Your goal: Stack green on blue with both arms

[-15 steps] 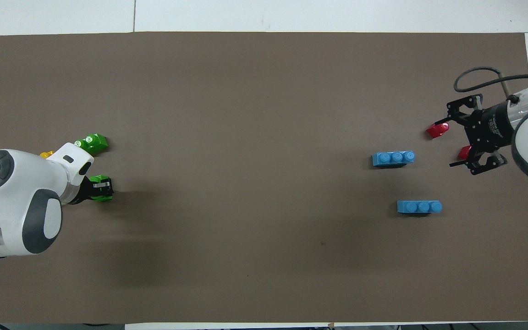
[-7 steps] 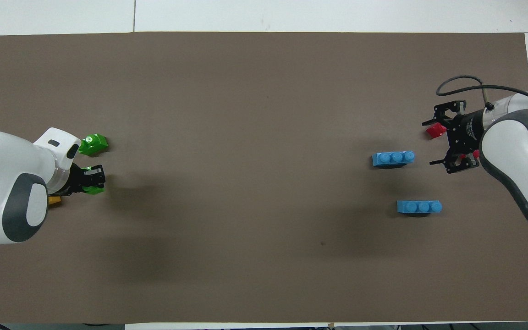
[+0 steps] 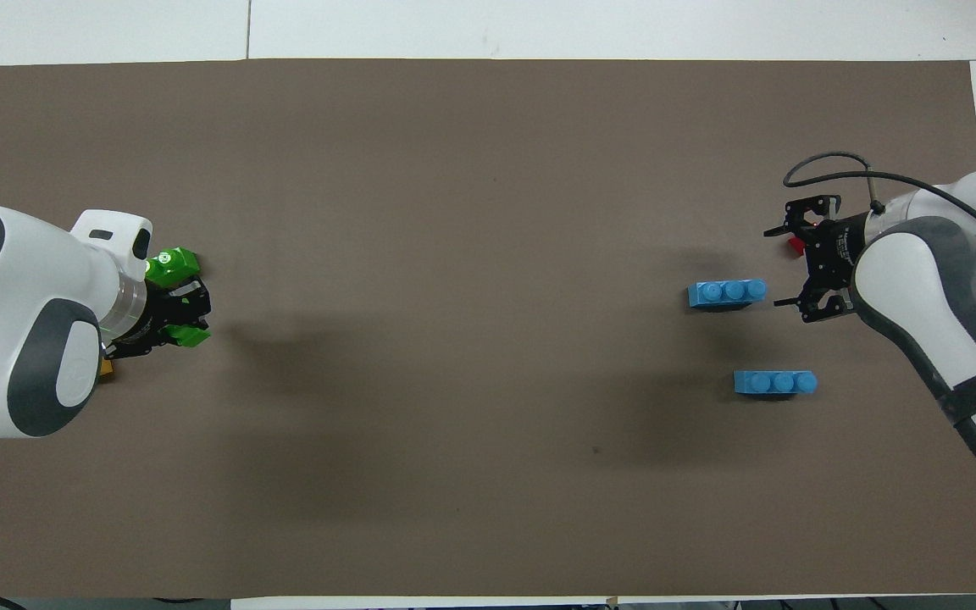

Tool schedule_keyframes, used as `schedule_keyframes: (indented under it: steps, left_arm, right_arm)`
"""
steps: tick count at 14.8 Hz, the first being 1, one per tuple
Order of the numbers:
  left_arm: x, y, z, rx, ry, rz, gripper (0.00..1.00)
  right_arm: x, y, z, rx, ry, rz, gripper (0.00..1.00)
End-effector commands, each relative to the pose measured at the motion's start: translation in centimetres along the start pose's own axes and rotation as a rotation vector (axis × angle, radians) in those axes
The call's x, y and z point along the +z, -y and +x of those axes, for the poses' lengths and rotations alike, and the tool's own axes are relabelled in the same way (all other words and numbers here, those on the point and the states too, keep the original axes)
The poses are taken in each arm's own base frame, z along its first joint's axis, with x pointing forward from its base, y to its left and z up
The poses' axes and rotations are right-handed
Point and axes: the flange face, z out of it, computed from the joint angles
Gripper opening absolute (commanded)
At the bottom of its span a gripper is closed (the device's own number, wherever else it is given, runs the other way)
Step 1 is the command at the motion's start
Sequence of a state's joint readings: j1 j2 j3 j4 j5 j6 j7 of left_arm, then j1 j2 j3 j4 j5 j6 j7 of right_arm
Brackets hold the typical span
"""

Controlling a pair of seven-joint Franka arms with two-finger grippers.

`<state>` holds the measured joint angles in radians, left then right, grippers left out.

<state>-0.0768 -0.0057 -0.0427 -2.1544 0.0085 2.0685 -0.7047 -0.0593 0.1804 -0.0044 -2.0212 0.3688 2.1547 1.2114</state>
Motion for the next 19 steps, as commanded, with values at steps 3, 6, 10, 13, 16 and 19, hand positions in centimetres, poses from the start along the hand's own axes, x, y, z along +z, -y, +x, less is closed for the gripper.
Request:
schedule_keyframes:
  steps: [3, 6, 10, 13, 16, 19]
  left_arm:
    - [-1.3, -3.0, -2.1, -0.242, 0.018, -0.042, 0.00]
    - [-2.1, -4.4, -2.8, -0.343, 0.031, -0.077, 0.00]
    - [-2.6, -5.4, -2.9, -0.381, 0.019, -0.098, 0.00]
    - [-2.6, -6.0, -3.4, -0.399, 0.017, -0.102, 0.00]
    - [-2.9, -7.6, -4.7, -0.420, 0.012, -0.133, 0.00]
    - [-3.5, -8.9, -5.2, -0.495, 0.003, -0.160, 0.00]
  right_arm:
    - [2.8, -1.8, -0.4, 0.012, 0.003, 0.024, 0.97]
    - [4.2, -2.2, -0.1, 0.015, 0.002, 0.024, 0.97]
    - [5.8, -1.9, 0.8, -0.004, -0.013, 0.032, 0.97]
    - [6.7, -1.8, 1.2, 0.002, -0.015, 0.026, 0.97]
    - [6.7, -1.8, 1.3, -0.010, -0.008, 0.035, 0.92]
    - [6.5, -1.7, 1.7, -0.014, -0.008, 0.038, 0.76]
